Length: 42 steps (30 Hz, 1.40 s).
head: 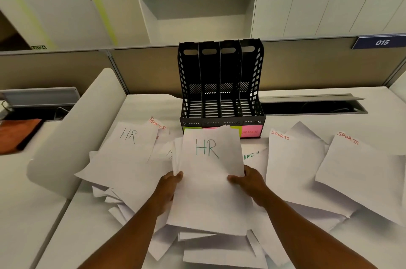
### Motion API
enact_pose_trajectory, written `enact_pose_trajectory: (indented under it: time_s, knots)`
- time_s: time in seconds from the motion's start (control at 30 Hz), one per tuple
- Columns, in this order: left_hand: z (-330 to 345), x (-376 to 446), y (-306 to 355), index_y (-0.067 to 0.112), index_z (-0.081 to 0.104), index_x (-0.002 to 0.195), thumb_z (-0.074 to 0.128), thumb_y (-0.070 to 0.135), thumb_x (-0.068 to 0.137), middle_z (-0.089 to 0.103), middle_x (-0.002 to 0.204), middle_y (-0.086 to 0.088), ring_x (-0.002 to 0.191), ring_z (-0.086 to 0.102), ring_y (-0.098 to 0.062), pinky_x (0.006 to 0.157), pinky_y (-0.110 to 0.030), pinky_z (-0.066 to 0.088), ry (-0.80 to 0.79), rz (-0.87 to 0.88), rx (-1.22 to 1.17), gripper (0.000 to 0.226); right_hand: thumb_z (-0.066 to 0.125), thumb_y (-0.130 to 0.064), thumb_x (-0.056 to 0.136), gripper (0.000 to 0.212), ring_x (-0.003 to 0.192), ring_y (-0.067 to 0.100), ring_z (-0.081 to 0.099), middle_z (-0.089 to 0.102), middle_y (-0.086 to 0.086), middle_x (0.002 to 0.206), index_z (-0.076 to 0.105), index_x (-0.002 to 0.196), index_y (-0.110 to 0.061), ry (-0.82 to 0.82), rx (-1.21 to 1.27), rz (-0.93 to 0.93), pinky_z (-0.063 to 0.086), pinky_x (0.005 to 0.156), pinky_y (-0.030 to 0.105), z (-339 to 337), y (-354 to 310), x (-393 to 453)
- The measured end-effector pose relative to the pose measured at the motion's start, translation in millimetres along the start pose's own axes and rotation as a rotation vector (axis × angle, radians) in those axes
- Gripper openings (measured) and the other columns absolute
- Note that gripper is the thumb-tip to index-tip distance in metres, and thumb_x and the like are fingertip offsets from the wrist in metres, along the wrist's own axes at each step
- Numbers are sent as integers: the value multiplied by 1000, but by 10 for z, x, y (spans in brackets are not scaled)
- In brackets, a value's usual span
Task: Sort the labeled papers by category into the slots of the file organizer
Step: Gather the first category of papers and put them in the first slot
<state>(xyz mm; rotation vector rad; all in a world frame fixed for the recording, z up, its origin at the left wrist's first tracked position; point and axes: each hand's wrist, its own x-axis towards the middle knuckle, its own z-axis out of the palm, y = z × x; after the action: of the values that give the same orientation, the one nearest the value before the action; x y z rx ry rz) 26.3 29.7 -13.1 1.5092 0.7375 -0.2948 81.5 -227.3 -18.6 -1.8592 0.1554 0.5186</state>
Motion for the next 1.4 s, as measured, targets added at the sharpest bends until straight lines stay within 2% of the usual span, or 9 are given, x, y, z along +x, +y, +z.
enact_pose_trajectory:
  time_s: [0.23, 0.33, 0.47, 0.6, 0.77, 0.97, 1.1, 1.23, 1.4]
  knots:
    - [-383, -25, -79, 33, 38, 137, 70, 67, 68, 36, 146, 2, 133, 37, -19, 107, -40, 38, -104, 278, 1195, 83, 66, -13, 85, 43, 105, 35, 59, 63, 14, 117, 55, 126, -7, 162, -93, 108, 51, 95, 47, -108, 146, 3]
    - [-400, -42, -158, 32, 8, 151, 71, 78, 51, 5, 158, 2, 147, 13, -23, 115, -55, 21, -132, 182, 1428, 127, 59, -5, 82, 42, 98, 33, 59, 63, 13, 108, 56, 124, -7, 235, -106, 150, 54, 87, 45, -112, 208, -29]
    - [-352, -89, -257, 32, -11, 151, 79, 60, 59, -4, 159, -1, 147, 10, -26, 112, -61, 22, -133, 98, 1608, 132, 58, -7, 80, 42, 95, 33, 60, 64, 13, 108, 57, 121, -9, 329, -113, 184, 55, 86, 43, -109, 229, -67]
    - [-337, -83, -247, 24, -1, 153, 73, 33, 73, 15, 153, -5, 137, 32, -26, 106, -46, 41, -96, 137, 1553, 110, 58, -12, 79, 40, 97, 35, 61, 64, 13, 112, 56, 119, -9, 372, -98, 205, 55, 88, 47, -113, 240, -83]
    - [-374, -29, -122, 31, 45, 131, 61, 16, 77, 56, 128, 1, 113, 55, -19, 94, -28, 47, -63, 194, 1388, 59, 61, -17, 77, 40, 94, 33, 61, 64, 11, 111, 55, 116, -11, 422, -116, 238, 55, 88, 46, -108, 237, -125]
    - [-461, 22, 197, 16, 60, 127, 57, 8, 85, 63, 126, -8, 114, 58, -26, 95, -31, 46, 120, 208, 766, 43, 60, -17, 77, 39, 91, 33, 60, 64, 11, 109, 56, 115, -10, 439, -97, 271, 55, 86, 43, -119, 230, -139]
    - [-378, -41, 498, 13, 55, 133, 60, 6, 89, 57, 134, -9, 114, 54, -28, 97, -36, 44, -3, 167, 459, 45, 58, -15, 78, 39, 93, 33, 59, 62, 11, 109, 55, 116, -10, 411, -36, 272, 54, 85, 42, -103, 233, -104]
    - [-127, -142, 579, 19, 56, 134, 62, 9, 88, 58, 132, -7, 114, 57, -32, 103, -47, 45, -213, 147, 467, 48, 59, -11, 80, 33, 90, 30, 57, 61, 8, 103, 55, 113, -11, 306, 60, 272, 51, 77, 36, -35, 203, -93]
    - [292, -205, 419, 26, 52, 137, 66, 11, 87, 54, 138, -2, 120, 54, -23, 96, -34, 46, -391, 178, 545, 54, 59, -9, 82, 34, 84, 23, 59, 63, 3, 93, 58, 115, -8, 129, 141, 239, 49, 65, 29, 22, 142, -81]
